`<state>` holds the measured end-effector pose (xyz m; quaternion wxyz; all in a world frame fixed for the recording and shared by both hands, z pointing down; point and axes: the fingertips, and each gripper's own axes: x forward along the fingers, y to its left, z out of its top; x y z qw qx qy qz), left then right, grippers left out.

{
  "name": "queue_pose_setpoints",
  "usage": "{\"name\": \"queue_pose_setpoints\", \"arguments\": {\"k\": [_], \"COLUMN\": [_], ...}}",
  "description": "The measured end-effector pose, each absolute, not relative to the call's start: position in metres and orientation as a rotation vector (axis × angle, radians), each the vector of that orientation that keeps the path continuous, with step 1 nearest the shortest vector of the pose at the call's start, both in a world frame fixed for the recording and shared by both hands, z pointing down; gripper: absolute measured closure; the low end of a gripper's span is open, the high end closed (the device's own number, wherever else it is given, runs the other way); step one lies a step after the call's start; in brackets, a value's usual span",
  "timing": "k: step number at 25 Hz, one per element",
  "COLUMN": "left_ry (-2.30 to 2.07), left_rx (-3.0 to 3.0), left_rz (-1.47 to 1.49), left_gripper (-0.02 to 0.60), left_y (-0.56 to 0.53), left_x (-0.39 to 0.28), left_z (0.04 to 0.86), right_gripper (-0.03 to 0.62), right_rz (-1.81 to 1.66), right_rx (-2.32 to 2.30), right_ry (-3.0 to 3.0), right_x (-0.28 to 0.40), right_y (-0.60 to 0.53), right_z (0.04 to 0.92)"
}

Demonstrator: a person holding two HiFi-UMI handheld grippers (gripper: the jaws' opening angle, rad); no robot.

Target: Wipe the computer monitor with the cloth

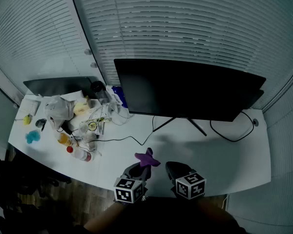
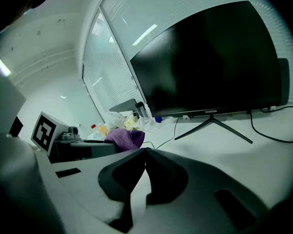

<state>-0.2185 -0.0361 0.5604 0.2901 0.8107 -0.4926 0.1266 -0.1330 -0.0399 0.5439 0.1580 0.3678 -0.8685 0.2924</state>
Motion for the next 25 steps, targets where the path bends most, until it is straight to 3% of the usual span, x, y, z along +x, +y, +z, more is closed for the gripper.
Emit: {"name": "queue_pose_setpoints", "arguments": {"k": [25], "left_ry": [-1.364], "left_rx": [2.131], "left_rz": [0.337], "left_gripper": [0.511], "left_y": [-0.05], "left_x": [-0.256], "left_z": [0.561], "right_gripper": [0.569], "right_rz": [0.812], "right_rx": [1.075], "right_ry": [-2.524], "right_x": [-0.155], "right_y": [-0.061], "right_z": [0.532]}}
